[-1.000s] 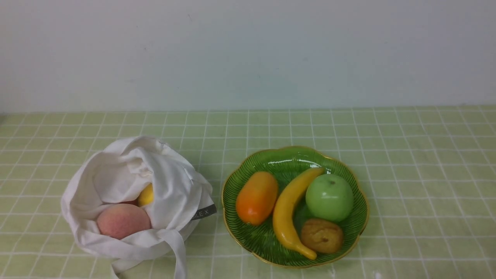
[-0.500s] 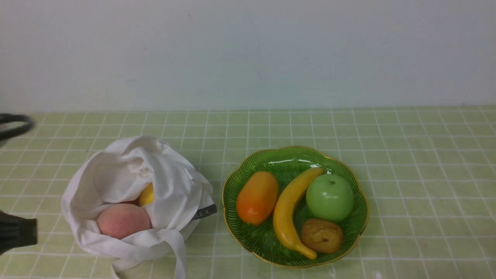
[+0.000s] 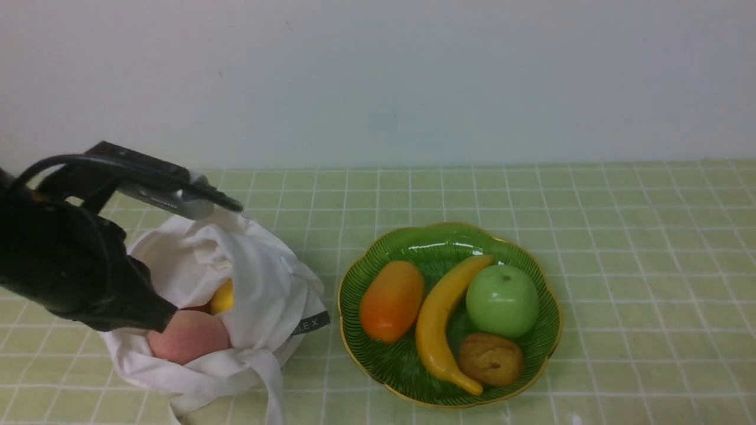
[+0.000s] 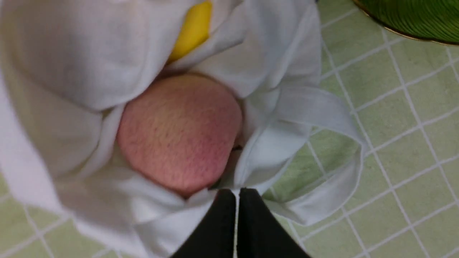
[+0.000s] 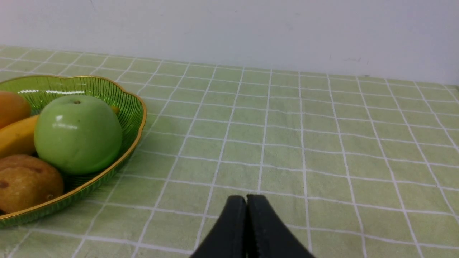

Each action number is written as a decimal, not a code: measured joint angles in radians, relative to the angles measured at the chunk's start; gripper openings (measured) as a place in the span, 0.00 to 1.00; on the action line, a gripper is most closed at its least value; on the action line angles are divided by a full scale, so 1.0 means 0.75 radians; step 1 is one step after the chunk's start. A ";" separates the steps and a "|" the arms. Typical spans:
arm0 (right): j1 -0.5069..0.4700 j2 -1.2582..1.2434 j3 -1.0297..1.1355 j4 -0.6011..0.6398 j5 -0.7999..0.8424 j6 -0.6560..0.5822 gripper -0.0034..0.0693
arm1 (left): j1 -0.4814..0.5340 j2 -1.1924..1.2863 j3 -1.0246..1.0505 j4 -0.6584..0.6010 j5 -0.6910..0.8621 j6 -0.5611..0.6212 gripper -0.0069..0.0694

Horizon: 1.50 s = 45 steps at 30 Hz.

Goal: Take the fruit out of the bag on the green coffee tablecloth and place them on the plate.
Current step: 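Reach into the cloth bag and grasp the peach with the left gripper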

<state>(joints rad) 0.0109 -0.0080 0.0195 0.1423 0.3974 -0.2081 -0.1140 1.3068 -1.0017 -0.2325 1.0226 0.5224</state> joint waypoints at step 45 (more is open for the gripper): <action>0.000 0.000 0.000 0.000 0.000 0.000 0.03 | -0.009 0.356 -0.011 0.151 -0.103 -0.198 0.79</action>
<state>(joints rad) 0.0109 -0.0080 0.0195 0.1423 0.3974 -0.2081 -0.1211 1.5739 -1.0101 -0.1195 0.9450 0.3740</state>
